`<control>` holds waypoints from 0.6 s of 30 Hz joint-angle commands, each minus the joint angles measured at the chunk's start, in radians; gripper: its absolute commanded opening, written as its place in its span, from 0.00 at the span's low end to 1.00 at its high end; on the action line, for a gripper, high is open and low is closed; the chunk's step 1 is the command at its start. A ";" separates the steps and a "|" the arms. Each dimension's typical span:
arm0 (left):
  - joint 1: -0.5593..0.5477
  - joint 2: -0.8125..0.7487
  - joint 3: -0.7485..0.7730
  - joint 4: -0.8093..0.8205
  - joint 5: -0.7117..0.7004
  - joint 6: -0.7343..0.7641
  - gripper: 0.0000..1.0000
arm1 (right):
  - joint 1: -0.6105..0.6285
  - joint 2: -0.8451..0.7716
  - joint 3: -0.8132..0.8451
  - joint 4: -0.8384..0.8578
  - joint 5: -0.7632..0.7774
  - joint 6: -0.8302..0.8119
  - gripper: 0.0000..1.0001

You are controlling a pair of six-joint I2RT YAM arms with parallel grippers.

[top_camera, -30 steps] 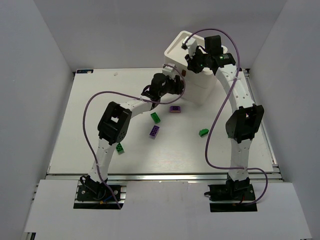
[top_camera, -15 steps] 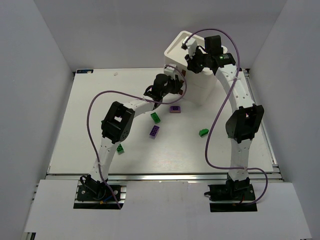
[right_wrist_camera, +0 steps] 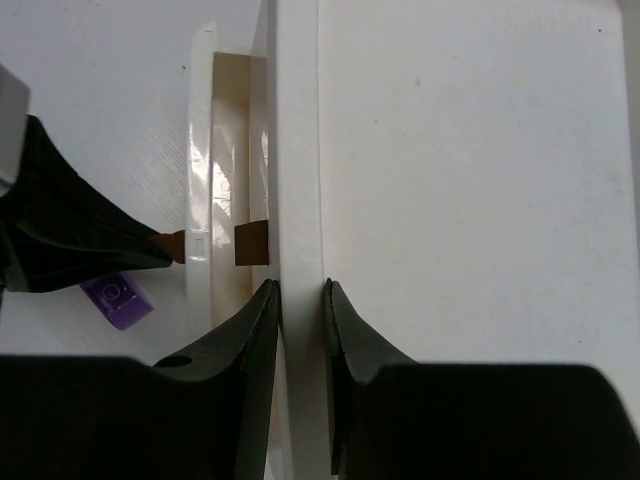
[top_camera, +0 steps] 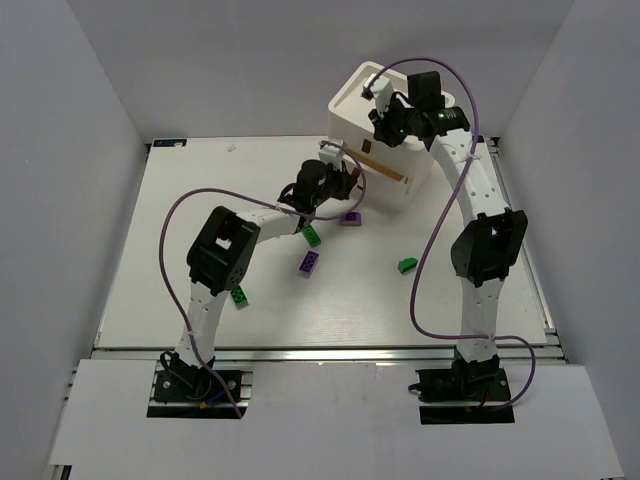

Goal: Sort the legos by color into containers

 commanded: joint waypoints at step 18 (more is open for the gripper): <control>0.017 -0.304 -0.210 -0.002 -0.058 -0.010 0.39 | 0.010 0.026 -0.106 -0.159 0.009 0.012 0.59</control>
